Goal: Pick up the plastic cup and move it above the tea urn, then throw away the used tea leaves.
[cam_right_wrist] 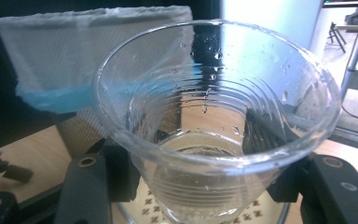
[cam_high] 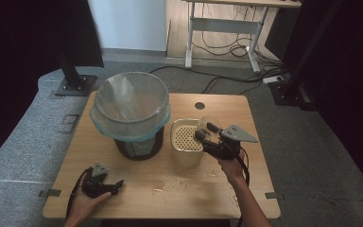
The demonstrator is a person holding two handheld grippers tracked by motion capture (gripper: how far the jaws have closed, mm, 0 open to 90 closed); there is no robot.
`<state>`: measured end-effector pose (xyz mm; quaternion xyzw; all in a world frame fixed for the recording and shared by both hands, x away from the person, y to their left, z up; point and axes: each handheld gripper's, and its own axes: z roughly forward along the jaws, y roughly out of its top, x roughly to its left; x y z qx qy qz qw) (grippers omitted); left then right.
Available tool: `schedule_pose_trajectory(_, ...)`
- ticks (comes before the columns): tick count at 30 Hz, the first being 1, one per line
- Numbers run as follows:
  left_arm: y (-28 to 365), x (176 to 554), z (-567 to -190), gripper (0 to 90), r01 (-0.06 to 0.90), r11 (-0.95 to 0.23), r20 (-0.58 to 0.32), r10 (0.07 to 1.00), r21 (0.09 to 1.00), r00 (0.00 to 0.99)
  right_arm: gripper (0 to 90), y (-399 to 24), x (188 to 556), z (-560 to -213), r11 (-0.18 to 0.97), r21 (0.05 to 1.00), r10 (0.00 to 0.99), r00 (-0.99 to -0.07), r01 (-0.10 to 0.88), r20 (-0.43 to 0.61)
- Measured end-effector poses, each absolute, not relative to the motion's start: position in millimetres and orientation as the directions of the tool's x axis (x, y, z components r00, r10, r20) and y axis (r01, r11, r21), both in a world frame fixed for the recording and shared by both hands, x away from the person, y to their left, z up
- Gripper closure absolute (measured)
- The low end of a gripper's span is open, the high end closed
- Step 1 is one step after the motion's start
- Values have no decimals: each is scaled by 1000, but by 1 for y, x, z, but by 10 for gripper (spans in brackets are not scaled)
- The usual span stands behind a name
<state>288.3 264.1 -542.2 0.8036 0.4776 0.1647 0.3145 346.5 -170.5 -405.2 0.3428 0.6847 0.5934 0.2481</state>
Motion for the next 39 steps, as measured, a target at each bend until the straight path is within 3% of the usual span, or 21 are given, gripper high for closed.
schedule_pose_trajectory(28, 262, 286, -544, 146, 652, -361, -17, 868, 667, 497, 407, -167, 381, -392, 140, 972, 803, -596, 187, -1)
schedule_pose_trajectory(36, 261, 287, -544, 145, 650, -361, -14, 868, 668, 497, 405, -161, 382, -381, 237, 957, 811, -576, 166, -100)
schedule_pose_trajectory(39, 261, 286, -544, 145, 648, -363, -13, 867, 669, 498, 405, -156, 386, -377, 330, 933, 801, -566, 145, -195)
